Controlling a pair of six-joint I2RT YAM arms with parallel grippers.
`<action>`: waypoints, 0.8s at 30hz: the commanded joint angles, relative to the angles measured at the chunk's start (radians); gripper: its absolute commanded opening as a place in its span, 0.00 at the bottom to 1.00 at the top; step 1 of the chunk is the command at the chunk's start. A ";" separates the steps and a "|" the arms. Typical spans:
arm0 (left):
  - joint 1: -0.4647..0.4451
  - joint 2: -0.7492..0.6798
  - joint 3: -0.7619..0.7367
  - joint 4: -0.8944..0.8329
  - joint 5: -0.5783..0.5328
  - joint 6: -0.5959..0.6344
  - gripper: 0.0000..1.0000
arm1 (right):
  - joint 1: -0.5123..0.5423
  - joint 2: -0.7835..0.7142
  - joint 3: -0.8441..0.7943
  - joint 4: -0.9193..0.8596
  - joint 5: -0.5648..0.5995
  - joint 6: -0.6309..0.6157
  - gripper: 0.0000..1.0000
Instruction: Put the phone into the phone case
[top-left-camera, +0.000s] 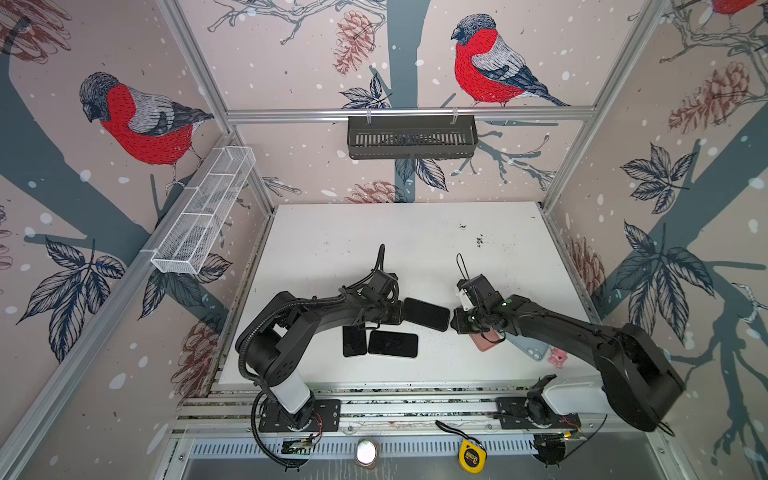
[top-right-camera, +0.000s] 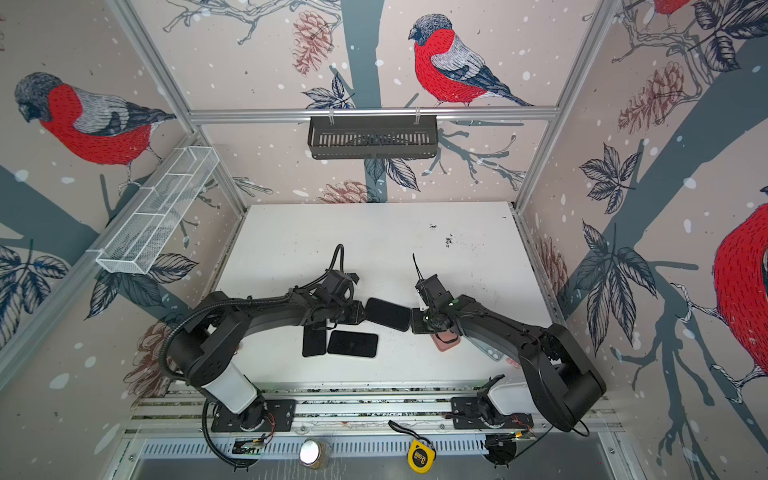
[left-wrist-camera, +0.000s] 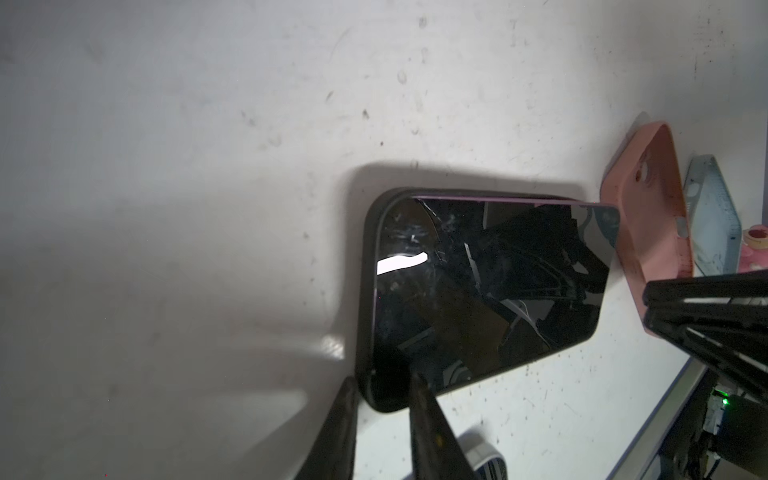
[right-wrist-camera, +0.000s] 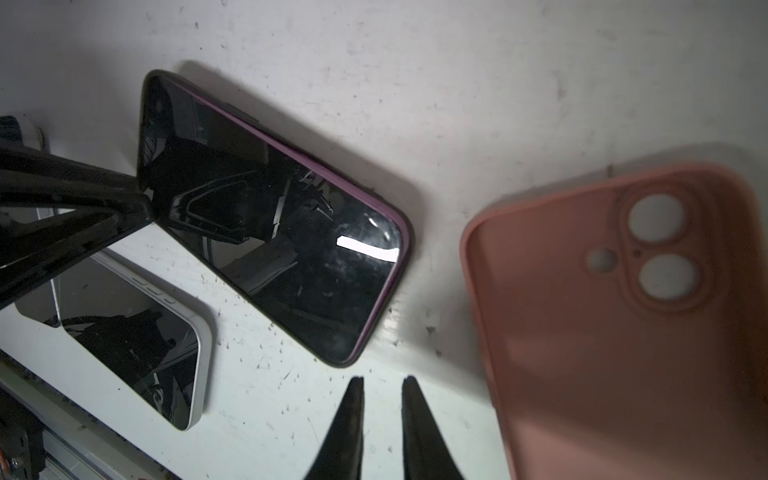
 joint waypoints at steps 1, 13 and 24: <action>0.008 0.061 0.057 -0.067 -0.017 0.022 0.25 | -0.006 0.008 0.002 0.034 -0.010 0.000 0.22; 0.073 0.146 0.205 -0.099 0.009 0.058 0.26 | -0.044 0.046 -0.039 0.121 -0.092 0.025 0.53; 0.134 -0.021 0.008 -0.089 -0.009 0.080 0.27 | 0.159 0.118 -0.077 0.451 -0.215 0.292 0.52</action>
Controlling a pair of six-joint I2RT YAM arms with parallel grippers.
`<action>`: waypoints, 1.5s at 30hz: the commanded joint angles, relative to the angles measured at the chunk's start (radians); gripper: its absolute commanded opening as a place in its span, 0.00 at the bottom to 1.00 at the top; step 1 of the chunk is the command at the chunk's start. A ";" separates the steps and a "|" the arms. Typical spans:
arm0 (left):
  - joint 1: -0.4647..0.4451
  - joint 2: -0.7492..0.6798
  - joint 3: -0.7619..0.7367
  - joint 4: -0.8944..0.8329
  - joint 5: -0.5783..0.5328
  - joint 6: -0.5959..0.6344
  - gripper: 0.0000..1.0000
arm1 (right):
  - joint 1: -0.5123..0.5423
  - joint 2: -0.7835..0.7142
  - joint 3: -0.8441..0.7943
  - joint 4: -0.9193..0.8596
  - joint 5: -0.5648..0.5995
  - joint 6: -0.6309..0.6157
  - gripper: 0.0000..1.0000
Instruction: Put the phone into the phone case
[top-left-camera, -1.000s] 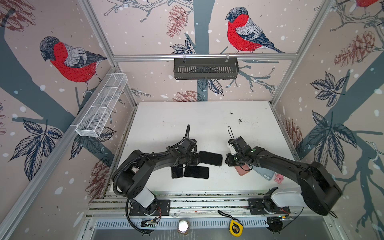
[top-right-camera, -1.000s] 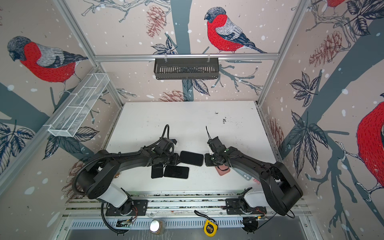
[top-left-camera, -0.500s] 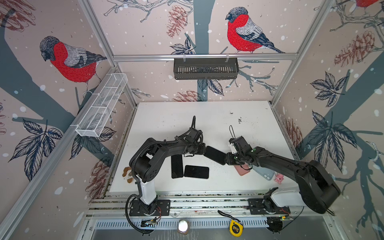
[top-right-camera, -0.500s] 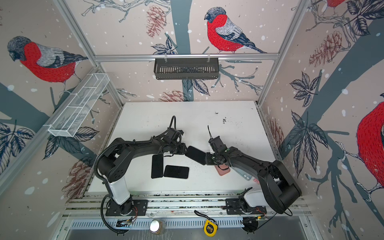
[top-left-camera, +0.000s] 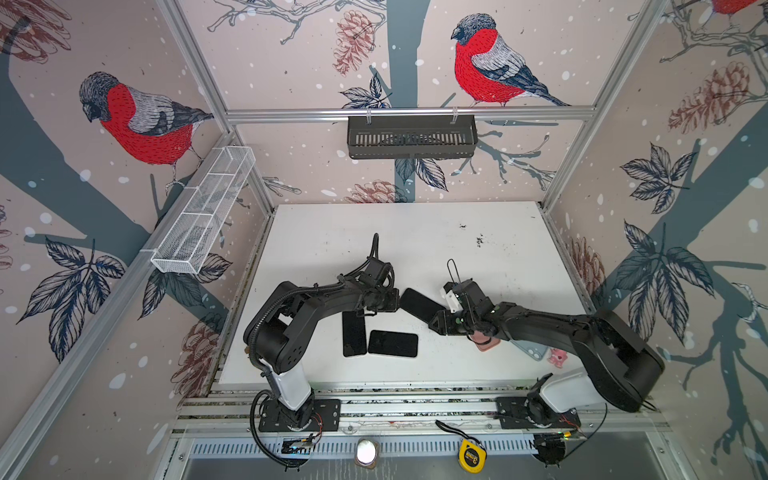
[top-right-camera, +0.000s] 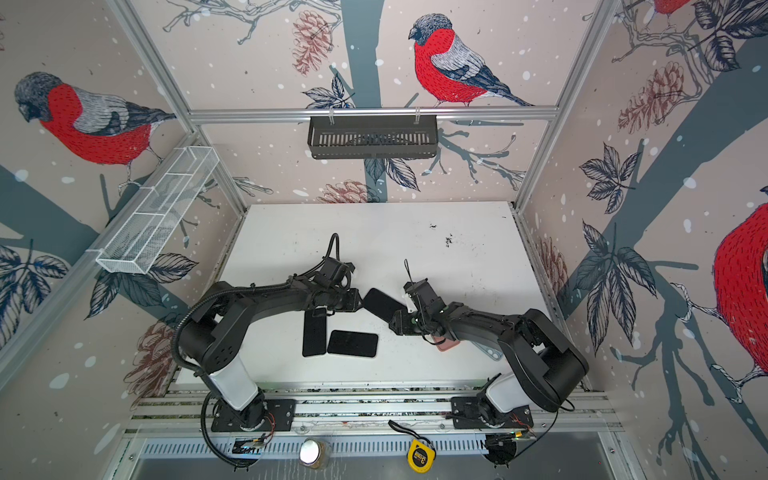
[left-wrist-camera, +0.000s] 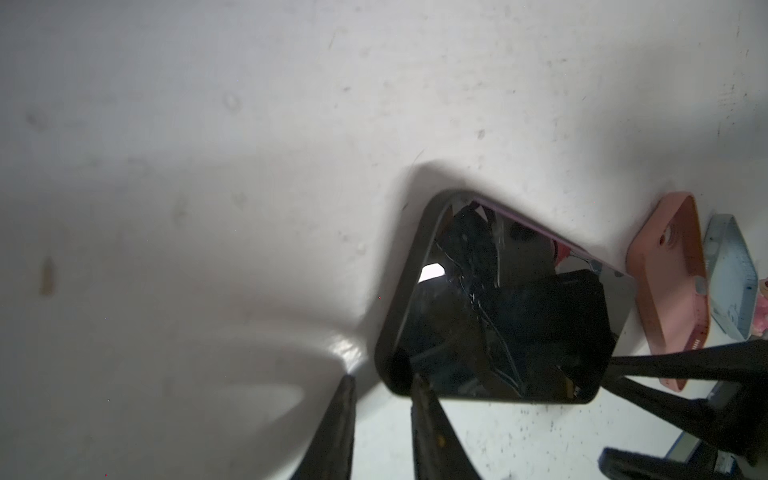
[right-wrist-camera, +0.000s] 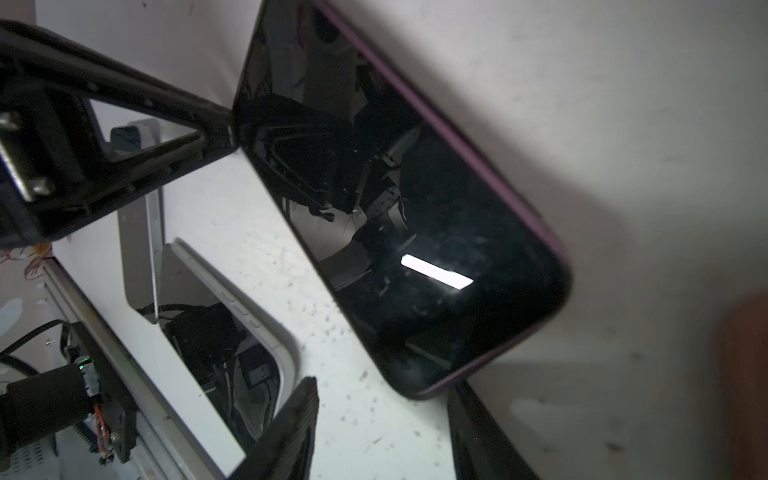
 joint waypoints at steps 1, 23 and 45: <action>0.030 -0.038 -0.044 -0.018 -0.020 0.019 0.27 | 0.038 -0.004 -0.003 0.121 -0.066 0.137 0.52; 0.057 -0.006 -0.127 0.146 0.122 0.031 0.28 | -0.213 0.188 0.246 -0.127 -0.090 -0.202 0.58; 0.057 -0.024 -0.151 0.148 0.099 0.014 0.31 | -0.012 0.079 0.209 -0.307 0.064 -0.183 0.48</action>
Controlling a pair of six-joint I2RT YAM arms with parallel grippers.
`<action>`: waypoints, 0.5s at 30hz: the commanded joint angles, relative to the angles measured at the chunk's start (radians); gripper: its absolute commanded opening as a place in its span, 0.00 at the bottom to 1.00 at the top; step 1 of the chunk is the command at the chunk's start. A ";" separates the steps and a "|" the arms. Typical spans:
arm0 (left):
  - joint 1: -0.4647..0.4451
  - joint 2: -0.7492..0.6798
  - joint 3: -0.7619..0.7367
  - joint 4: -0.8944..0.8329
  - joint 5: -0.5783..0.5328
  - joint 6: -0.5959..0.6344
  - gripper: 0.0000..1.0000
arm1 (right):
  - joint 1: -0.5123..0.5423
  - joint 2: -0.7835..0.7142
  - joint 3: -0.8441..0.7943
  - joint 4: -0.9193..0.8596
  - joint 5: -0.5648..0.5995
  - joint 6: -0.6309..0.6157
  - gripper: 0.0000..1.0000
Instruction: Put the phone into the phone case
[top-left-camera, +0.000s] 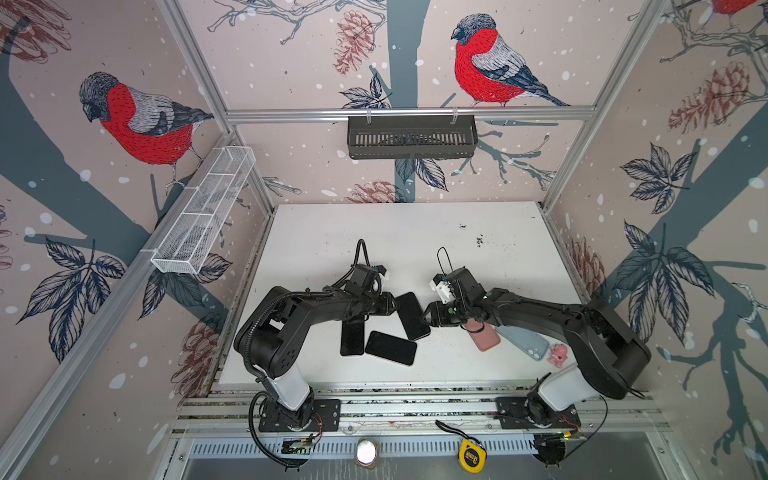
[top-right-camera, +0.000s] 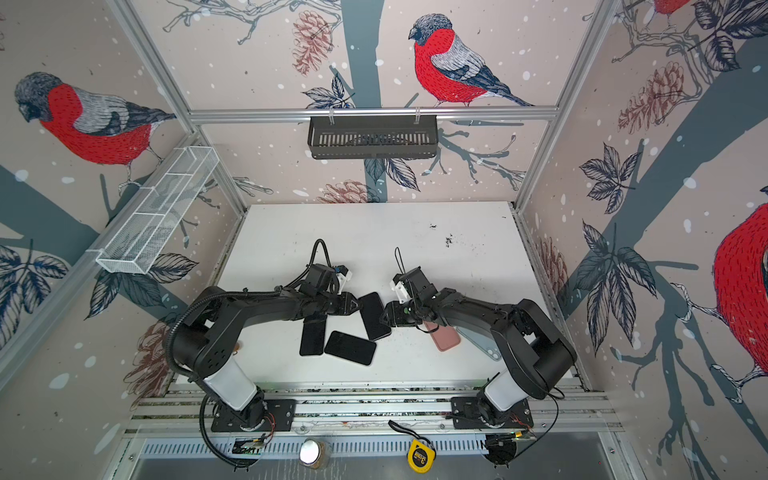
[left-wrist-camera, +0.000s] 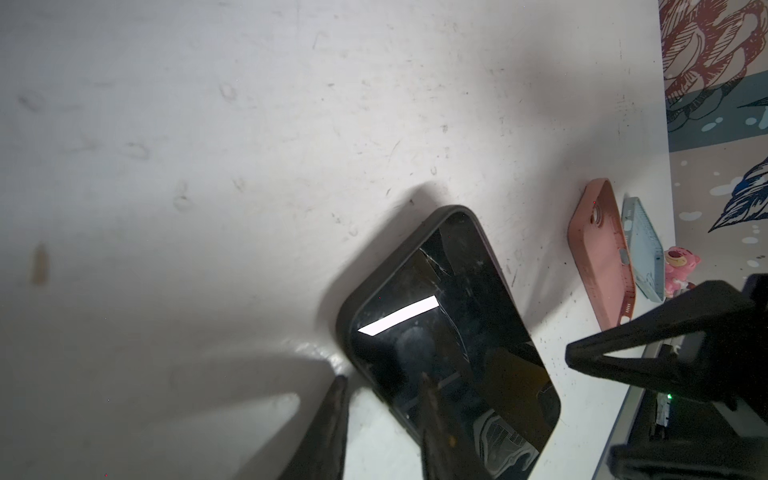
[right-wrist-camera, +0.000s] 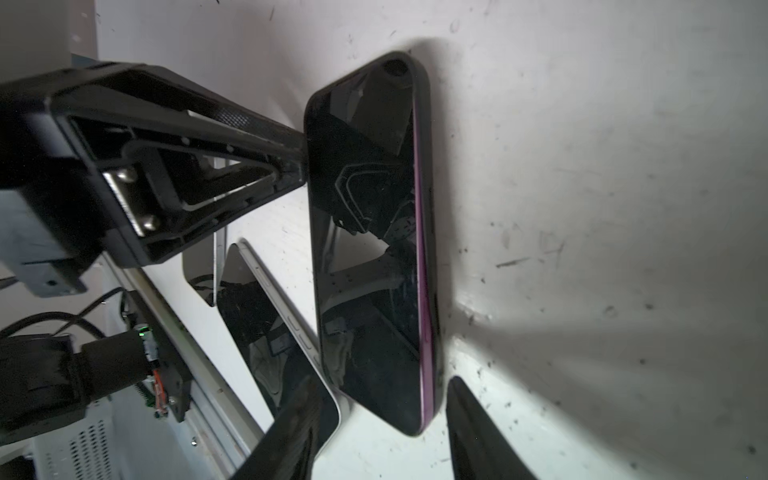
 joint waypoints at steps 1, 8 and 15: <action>-0.001 -0.003 -0.010 -0.095 -0.060 -0.009 0.31 | 0.029 0.003 0.020 -0.120 0.119 -0.049 0.46; -0.001 0.000 -0.010 -0.095 -0.063 -0.010 0.31 | 0.066 0.005 0.032 -0.165 0.172 -0.056 0.32; -0.001 0.001 -0.010 -0.095 -0.060 -0.009 0.30 | 0.076 0.049 0.067 -0.192 0.174 -0.086 0.25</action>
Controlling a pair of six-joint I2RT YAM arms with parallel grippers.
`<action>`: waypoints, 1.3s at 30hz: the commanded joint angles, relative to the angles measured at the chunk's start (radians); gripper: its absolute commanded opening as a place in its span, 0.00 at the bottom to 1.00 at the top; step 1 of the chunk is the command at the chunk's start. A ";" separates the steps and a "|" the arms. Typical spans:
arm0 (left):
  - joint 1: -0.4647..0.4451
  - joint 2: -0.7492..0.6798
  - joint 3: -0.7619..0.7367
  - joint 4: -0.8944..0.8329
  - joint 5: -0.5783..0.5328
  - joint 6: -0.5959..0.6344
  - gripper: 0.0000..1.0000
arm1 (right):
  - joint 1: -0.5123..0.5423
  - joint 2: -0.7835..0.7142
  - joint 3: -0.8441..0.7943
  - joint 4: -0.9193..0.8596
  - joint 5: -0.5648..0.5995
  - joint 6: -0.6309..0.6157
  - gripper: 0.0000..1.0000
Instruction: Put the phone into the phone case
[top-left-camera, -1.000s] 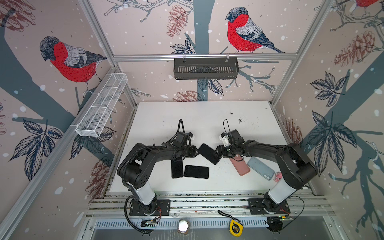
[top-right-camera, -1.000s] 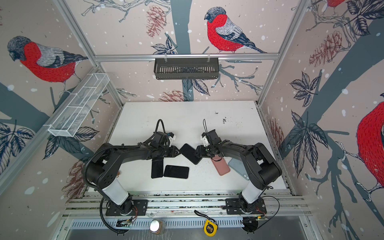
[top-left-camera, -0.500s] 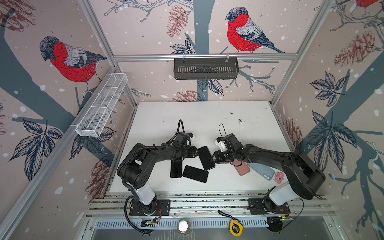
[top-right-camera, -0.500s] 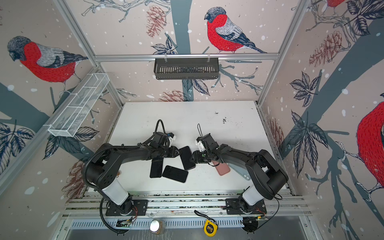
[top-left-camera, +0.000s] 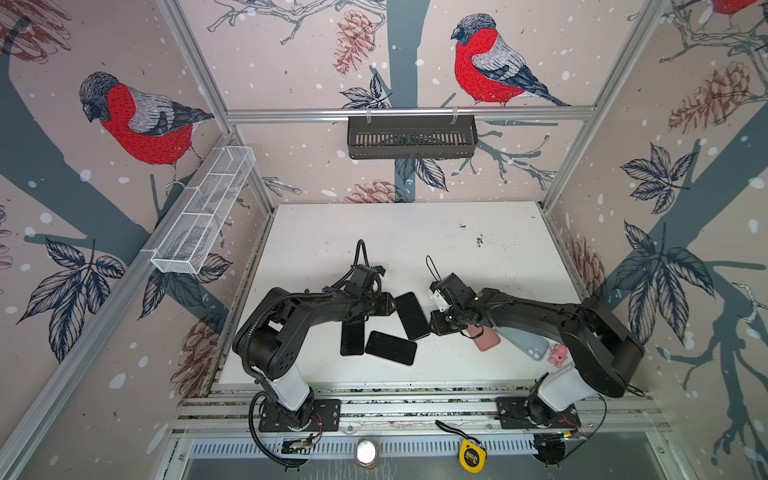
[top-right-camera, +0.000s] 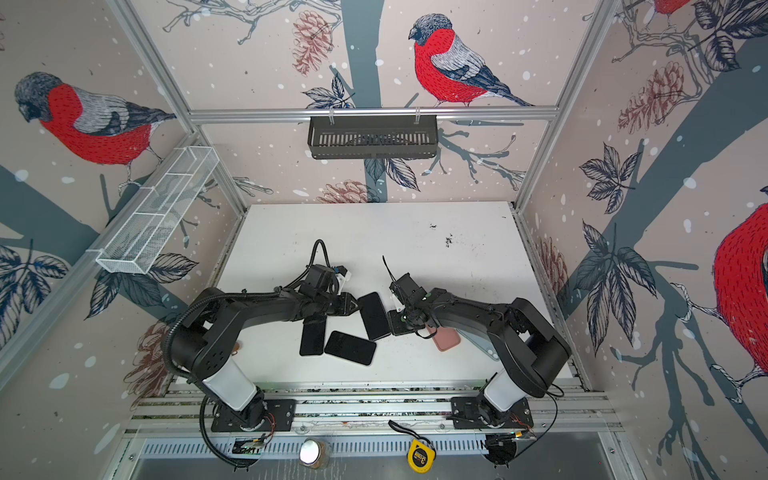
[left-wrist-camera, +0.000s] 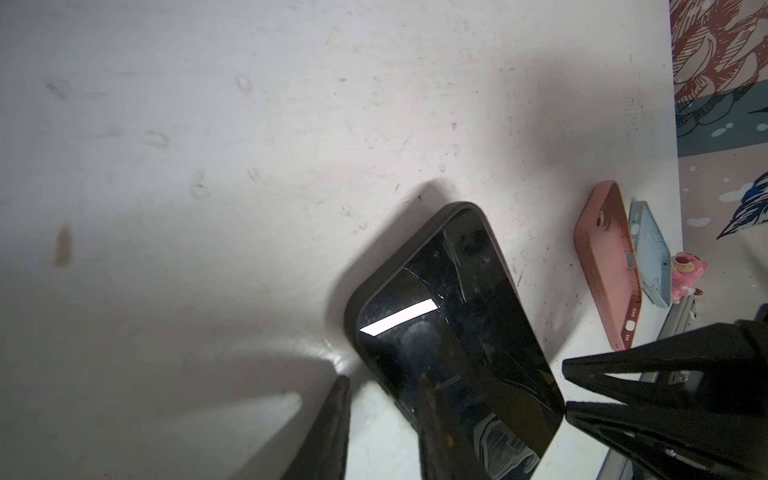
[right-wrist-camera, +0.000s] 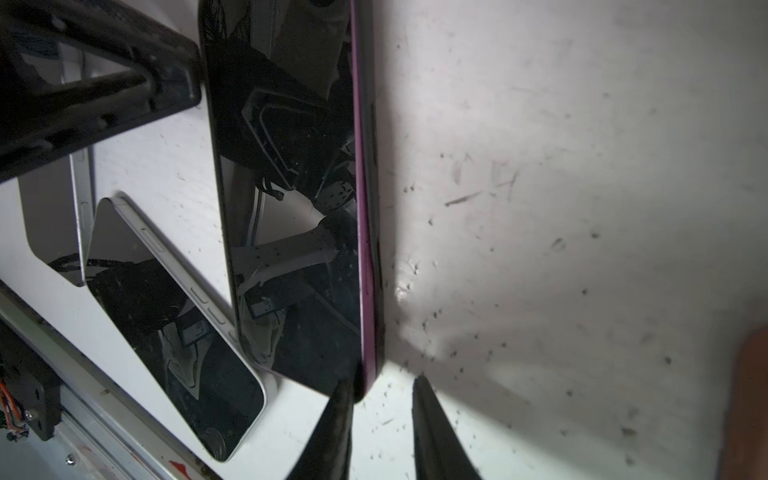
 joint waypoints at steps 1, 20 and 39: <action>0.001 0.009 -0.004 -0.089 -0.043 0.000 0.30 | 0.008 0.025 0.025 -0.039 0.024 -0.033 0.24; 0.002 0.019 0.001 -0.088 -0.036 0.002 0.30 | 0.059 0.138 0.121 -0.157 0.145 -0.090 0.13; 0.001 0.026 0.004 -0.088 -0.033 0.004 0.30 | 0.081 0.192 0.113 -0.151 0.207 -0.086 0.08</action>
